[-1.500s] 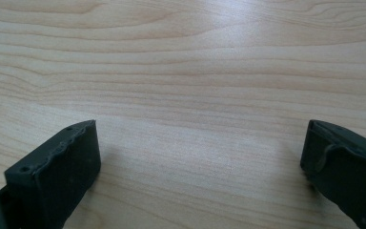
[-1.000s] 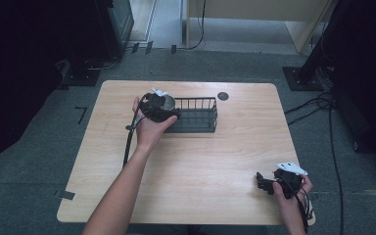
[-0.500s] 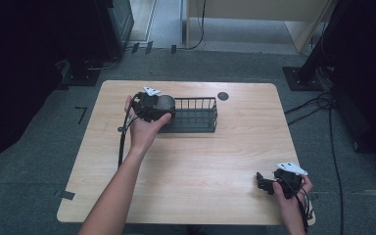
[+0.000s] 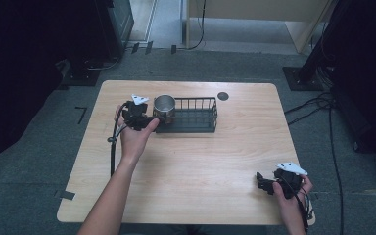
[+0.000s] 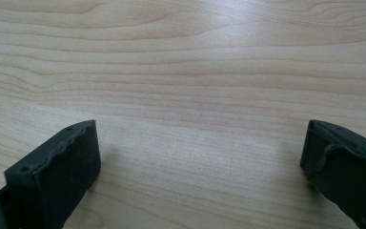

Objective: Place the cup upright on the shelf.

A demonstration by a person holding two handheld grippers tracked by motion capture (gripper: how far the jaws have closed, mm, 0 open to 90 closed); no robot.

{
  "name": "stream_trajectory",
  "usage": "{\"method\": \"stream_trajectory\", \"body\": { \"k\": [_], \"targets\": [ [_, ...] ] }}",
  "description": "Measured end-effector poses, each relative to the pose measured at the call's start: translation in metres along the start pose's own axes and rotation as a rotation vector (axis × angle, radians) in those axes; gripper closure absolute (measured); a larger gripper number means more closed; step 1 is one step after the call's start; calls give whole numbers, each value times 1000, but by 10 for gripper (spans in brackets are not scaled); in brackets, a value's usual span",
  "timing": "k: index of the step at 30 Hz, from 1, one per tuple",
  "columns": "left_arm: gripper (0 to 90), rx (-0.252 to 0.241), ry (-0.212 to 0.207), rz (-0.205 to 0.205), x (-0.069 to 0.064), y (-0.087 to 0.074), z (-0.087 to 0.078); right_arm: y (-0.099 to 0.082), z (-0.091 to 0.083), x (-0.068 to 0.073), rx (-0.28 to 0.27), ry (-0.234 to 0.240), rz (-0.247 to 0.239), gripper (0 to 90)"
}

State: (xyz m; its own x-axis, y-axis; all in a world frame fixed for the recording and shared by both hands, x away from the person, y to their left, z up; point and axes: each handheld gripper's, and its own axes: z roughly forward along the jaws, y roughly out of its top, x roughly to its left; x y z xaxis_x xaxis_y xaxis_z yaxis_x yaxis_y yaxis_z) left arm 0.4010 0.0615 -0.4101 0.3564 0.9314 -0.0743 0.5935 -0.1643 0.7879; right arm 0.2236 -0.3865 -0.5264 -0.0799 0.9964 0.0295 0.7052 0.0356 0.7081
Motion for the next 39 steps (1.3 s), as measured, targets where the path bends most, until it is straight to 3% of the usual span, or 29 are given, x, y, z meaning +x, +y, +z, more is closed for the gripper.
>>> {"method": "stream_trajectory", "body": {
  "k": [2,3,10,15,29,36,39],
  "targets": [
    [0,-2,2,-7,2,-1,-2,0,0,0,0,0,0,0],
    [0,-10,-3,-36,5,-5,-8,0,0,0,0,0,0,0],
    [0,-18,14,-30,10,-21,-23,1,1,0,-2,-4,0,0],
    [0,7,25,-34,16,-38,-31,1,1,0,-2,-4,-1,0],
    [0,41,56,-70,31,-78,-39,1,1,0,-1,-4,1,0],
    [0,65,86,-113,44,-104,-41,1,1,0,-1,-4,0,0],
    [0,63,114,-109,48,-113,-45,1,1,0,0,-4,-1,0]
  ]
}}
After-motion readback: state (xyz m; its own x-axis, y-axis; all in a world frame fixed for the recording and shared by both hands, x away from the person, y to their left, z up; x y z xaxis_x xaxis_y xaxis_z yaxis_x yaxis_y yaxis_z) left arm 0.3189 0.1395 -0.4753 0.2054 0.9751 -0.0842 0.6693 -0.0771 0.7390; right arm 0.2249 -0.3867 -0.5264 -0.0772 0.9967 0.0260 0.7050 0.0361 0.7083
